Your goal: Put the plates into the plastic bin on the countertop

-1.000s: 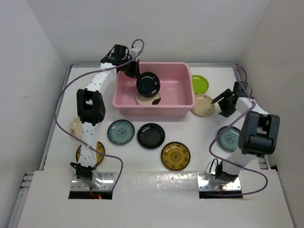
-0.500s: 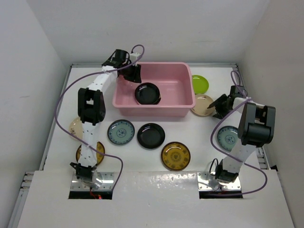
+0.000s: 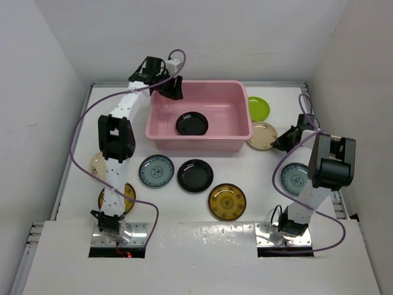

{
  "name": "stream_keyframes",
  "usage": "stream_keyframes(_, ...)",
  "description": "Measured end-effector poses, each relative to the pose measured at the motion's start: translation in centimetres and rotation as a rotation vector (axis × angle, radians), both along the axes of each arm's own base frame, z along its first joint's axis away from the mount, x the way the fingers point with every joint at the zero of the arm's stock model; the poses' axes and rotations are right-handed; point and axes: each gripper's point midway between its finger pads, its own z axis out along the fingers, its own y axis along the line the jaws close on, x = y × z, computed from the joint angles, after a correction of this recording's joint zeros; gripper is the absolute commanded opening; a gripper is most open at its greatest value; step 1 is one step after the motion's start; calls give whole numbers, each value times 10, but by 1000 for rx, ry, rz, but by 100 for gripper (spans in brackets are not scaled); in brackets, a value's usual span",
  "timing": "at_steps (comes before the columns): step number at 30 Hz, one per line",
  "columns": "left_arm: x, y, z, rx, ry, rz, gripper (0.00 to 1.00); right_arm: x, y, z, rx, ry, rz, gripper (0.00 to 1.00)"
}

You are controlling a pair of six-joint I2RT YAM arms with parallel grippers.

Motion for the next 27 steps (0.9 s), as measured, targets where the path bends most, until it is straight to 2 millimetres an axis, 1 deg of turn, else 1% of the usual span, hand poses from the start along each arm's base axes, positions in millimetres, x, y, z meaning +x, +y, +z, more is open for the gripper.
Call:
stream_keyframes(3, 2, 6, 9, -4, -17, 9, 57, -10, -1, 6, -22, -6, -17, 0)
stream_keyframes(5, 4, 15, 15, -5, -26, 25, 57, -16, -4, 18, -72, -12, -37, 0)
stream_keyframes(6, 6, 20, 17, -5, -32, 34, 57, -19, -9, 27, -117, -19, -55, 0)
stream_keyframes(9, 15, 42, 27, -1, -57, 76, 57, -19, -19, 66, -310, -81, -104, 0)
stream_keyframes(11, 21, 59, 34, 5, -74, 109, 57, -16, -11, 97, -418, -145, -119, 0)
stream_keyframes(12, 24, 70, 37, 8, -83, 130, 60, -16, -12, 110, -486, -164, -146, 0)
stream_keyframes(13, 25, 80, 40, 11, -88, 148, 63, -12, -3, 127, -510, -208, -138, 0)
stream_keyframes(15, 29, 104, 47, 15, -101, 193, 70, -8, 6, 158, -590, -275, -152, 0)
stream_keyframes(17, 32, 133, 55, 20, -115, 245, 73, -2, 8, 191, -674, -343, -170, 0)
stream_keyframes(18, 32, 152, 60, 22, -122, 278, 75, 3, 12, 209, -712, -381, -168, 0)
stream_keyframes(19, 32, 166, 63, 24, -128, 302, 76, 7, 16, 225, -743, -414, -164, 0)
stream_keyframes(21, 27, 204, 68, 31, -130, 365, 78, 19, 32, 257, -788, -502, -129, 0)
stream_keyframes(23, 12, 249, 67, 39, -114, 439, 79, 34, 56, 283, -804, -596, -58, 0)
stream_keyframes(24, 2, 270, 63, 46, -99, 469, 79, 44, 73, 293, -791, -645, 4, 0)
stream_keyframes(26, -25, 309, 48, 60, -45, 526, 79, 67, 113, 298, -731, -711, 161, 0)
stream_keyframes(27, -42, 329, 36, 71, -6, 556, 79, 80, 133, 297, -690, -734, 238, 0)
